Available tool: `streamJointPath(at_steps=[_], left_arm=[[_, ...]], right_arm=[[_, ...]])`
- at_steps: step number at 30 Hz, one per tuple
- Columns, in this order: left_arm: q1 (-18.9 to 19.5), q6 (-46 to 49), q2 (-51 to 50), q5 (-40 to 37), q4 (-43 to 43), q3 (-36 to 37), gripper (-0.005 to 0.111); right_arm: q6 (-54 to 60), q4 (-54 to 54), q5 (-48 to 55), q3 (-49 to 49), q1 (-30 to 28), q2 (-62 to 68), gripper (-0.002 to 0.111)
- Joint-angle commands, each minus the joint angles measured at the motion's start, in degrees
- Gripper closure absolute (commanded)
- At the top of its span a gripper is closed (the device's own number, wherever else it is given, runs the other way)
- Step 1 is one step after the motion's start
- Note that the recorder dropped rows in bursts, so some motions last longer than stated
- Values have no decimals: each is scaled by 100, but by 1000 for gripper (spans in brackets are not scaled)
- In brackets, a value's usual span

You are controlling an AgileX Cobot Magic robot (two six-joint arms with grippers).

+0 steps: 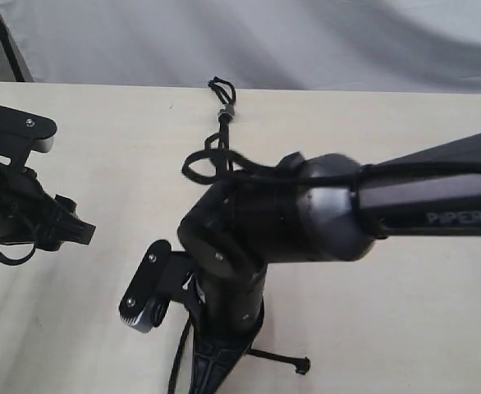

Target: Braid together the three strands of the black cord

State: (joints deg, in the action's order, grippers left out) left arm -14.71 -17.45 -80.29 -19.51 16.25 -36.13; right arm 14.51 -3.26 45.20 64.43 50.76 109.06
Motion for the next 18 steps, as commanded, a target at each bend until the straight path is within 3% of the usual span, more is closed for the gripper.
streamJointPath(at_steps=[1,10,16,18], left_arm=[[18,-41,30,-1,-41,43,48],[18,-41,30,-1,-41,43,48],[18,-41,30,10,-42,43,48],[18,-41,30,10,-42,43,48]], right_arm=[[10,8,70,-46,-444,-486,108],[-30,23,119,-185,-1526,-537,108],[-28,0,-656,-802,-1912,-335,107],[-38,0,-733,-861,-1912,-335,97]])
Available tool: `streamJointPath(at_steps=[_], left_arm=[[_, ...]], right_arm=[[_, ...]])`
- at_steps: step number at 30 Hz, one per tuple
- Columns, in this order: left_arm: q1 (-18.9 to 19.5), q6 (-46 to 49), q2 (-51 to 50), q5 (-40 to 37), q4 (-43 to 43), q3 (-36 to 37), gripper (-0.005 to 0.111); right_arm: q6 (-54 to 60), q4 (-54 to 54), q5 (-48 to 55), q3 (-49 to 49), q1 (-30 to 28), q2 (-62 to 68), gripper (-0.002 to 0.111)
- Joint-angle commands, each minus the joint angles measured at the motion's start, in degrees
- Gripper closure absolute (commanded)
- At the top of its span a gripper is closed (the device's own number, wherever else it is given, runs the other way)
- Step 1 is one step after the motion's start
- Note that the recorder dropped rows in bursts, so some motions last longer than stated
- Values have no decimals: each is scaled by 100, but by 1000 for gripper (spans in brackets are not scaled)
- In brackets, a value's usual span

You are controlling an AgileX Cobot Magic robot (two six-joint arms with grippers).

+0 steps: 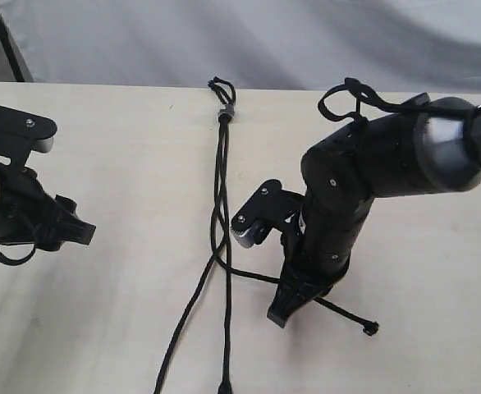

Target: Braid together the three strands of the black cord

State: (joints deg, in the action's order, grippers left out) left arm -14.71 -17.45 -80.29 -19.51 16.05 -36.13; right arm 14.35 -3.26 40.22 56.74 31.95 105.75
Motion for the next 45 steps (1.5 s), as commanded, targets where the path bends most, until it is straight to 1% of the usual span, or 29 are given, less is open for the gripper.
streamJointPath(at_steps=[1,2,3,4,5,6,7,8,10,12,13,16,18,23,29,31,34,36,41,43,45], left_arm=[[18,-52,30,10,-22,43,48],[18,-52,30,10,-22,43,48],[18,-52,30,10,-22,43,48],[18,-52,30,10,-208,43,48],[2,31,30,10,-415,43,48],[-126,392,30,-7,-764,43,48],[-256,606,30,-8,-975,43,48],[-606,962,30,-8,-1406,43,48],[-1116,1336,30,90,-1734,33,48],[-1623,1333,30,309,-1877,33,48],[-1935,1277,18,500,-2011,9,48],[-2506,1254,-179,551,-2099,-230,48],[-2717,1178,-410,337,-2099,-453,48],[-2950,1151,-1388,-377,-2099,-1293,48],[-3294,1087,-2167,-826,-2061,-2065,48],[-3358,930,-2400,-1005,-1889,-2273,48],[-3366,590,-2697,-1255,-1521,-2433,48],[-3366,397,-2802,-1267,-1318,-2442,48],[-3366,344,-3001,-1229,-1321,-2442,49],[-3366,344,-3062,-1270,-1382,-2442,54],[-3366,409,-3084,-1284,-1420,-2442,68]], right_arm=[[-22,0,-234,-92,-31,-4,82],[-27,0,-248,-92,-31,-16,58],[34,-7,-305,-92,-31,-51,46],[32,-131,-438,-92,-31,-239,24],[4,-256,-537,-92,-55,-408,13],[-266,-577,-705,-92,-55,-823,4],[-502,-785,-785,-92,-55,-1096,4],[-1034,-1206,-973,-92,-55,-1625,4],[-1619,-1744,-1085,-92,-55,-2205,4],[-2164,-2277,-1125,-92,-55,-2671,4],[-2416,-2460,-1125,-92,-55,-2897,4],[-2664,-2574,-1059,-92,-55,-3396,4],[-2717,-2574,-1052,-136,-55,-3644,4],[-2789,-2807,-1102,-492,-55,-3977,4],[-3762,-3895,-1250,-780,-55,-4045,4],[-4170,-4283,-1220,-790,-55,-4045,4],[-4331,-4435,-1146,-790,-55,-4045,4],[-4348,-4458,-1146,-790,-55,-4045,4],[-4348,-4458,-1169,-790,-55,-4045,4],[-4348,-4458,-1183,-790,-55,-4045,4],[-4373,-4458,-1194,-790,-55,-4045,4]])
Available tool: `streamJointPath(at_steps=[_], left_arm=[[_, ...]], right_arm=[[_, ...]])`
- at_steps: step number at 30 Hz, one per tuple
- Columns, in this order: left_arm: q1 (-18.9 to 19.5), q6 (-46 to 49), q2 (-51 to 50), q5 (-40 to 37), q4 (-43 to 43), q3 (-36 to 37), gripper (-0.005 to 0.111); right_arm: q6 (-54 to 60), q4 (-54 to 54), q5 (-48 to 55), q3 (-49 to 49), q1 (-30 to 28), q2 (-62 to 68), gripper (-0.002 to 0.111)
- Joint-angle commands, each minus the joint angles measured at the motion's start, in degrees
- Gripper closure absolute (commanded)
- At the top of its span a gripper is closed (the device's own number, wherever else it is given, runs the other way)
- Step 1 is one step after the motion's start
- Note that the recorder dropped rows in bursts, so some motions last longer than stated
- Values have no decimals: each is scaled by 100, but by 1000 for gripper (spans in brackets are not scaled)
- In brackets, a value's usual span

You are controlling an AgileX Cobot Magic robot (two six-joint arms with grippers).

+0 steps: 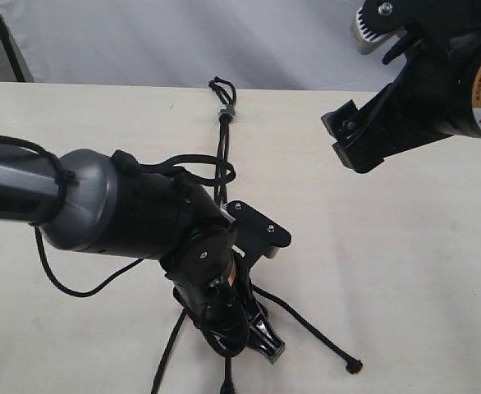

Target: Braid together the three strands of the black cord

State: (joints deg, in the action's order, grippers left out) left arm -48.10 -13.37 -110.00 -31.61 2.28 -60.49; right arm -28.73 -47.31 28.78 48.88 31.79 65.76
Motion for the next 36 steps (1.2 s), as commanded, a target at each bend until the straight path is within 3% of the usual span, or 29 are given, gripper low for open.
streamJointPath(at_steps=[1,4,14,21,28,36], left_arm=[[-27,33,-116,-84,-80,-7,77],[-27,231,-103,-116,-148,-7,106],[174,848,509,-826,423,-341,106],[605,1480,467,-986,580,-341,106],[876,1506,154,-834,1291,-314,106],[1089,1396,-363,123,1872,119,106]], right_arm=[[-102,-53,-50,-4,-38,-46,4],[-102,-53,-97,-4,-38,-46,4],[-114,-53,-173,-44,-38,-35,4],[-127,-53,-335,-104,-38,-35,4],[-139,-53,-335,-104,-38,-35,4],[-139,-53,-335,-104,-38,-35,4]])
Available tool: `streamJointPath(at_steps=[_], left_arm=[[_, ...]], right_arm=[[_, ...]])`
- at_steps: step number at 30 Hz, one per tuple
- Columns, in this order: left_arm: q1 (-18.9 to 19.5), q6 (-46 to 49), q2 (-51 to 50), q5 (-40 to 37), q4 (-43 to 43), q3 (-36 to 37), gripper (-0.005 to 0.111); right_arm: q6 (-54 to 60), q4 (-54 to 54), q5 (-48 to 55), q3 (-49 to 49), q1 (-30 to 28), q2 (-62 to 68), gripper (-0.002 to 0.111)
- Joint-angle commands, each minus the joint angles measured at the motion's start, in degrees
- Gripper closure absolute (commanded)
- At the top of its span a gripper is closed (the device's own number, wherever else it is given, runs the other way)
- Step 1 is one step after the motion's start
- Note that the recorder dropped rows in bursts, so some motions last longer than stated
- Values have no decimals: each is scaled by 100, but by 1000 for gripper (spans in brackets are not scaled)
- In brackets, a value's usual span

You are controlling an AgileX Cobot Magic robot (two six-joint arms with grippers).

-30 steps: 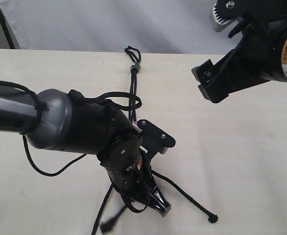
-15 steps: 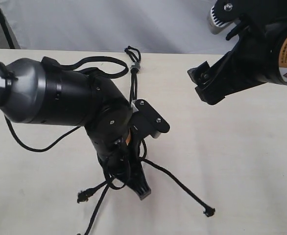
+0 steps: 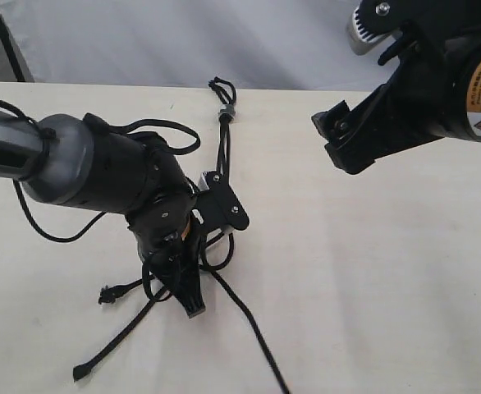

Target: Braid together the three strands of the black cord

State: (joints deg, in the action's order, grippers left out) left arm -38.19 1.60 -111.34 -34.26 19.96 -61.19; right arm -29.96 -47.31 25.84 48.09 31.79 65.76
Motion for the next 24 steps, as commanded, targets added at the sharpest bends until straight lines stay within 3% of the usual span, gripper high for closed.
streamJointPath(at_steps=[1,6,11,16,20,24], left_arm=[[98,-160,-240,388,104,200,106],[-62,-160,-251,170,-661,214,106],[-591,-160,-251,-295,-1404,214,106],[-1276,18,-207,-316,-1097,214,106],[-1239,-856,217,-129,-490,214,106],[-1061,-985,766,-53,-376,272,106]], right_arm=[[-17,-53,-52,-25,-38,-35,4],[-17,-53,-135,-25,-38,-35,4],[-17,-53,-154,-25,-38,-35,4],[-17,-53,-154,-25,-38,-35,4],[-17,-53,-154,-25,-38,-35,4],[-17,-53,-154,-25,-38,-35,4]])
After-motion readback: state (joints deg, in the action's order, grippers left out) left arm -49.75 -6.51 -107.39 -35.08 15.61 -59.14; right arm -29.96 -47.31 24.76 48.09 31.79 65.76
